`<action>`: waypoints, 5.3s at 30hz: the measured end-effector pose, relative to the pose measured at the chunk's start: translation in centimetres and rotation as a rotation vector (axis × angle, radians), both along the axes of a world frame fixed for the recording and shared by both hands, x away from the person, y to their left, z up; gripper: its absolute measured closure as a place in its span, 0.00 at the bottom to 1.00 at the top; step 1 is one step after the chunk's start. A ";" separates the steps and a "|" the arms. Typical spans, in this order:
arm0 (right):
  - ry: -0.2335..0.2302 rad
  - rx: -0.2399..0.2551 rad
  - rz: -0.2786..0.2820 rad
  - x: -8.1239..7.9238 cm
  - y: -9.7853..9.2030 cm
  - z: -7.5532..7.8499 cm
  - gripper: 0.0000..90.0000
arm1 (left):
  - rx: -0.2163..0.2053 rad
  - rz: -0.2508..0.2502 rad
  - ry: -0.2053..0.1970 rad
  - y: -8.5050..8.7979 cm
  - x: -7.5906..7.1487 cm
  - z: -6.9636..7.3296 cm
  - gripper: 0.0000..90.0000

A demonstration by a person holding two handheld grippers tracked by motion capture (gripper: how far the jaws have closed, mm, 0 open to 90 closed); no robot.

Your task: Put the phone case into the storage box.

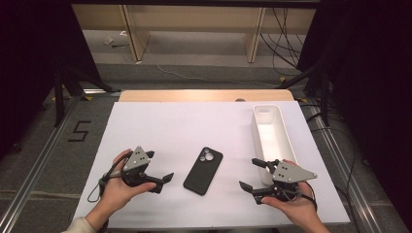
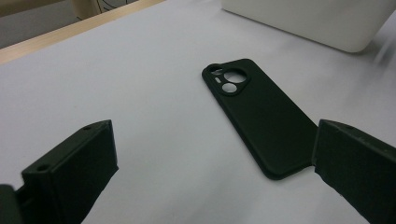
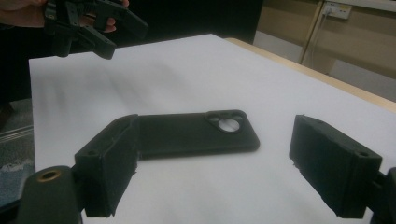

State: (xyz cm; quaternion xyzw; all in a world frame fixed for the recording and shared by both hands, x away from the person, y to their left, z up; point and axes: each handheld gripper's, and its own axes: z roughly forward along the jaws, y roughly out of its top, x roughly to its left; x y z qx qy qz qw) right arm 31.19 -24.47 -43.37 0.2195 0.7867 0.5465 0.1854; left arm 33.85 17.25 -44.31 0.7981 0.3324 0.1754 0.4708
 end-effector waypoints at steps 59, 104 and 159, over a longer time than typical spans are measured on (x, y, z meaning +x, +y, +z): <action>0.011 0.016 -0.041 0.4 -0.1 -0.1 0.21 | 0.189 -0.292 0.209 -14.2 0.6 -3.6 1.00; 0.014 0.022 -0.047 0.3 -0.3 0.0 0.21 | 0.293 -0.196 0.268 -10.9 1.9 -3.7 1.00; 0.019 0.019 -0.042 0.4 -0.2 -0.1 0.21 | 0.458 -0.154 0.362 -10.4 6.9 -3.7 0.04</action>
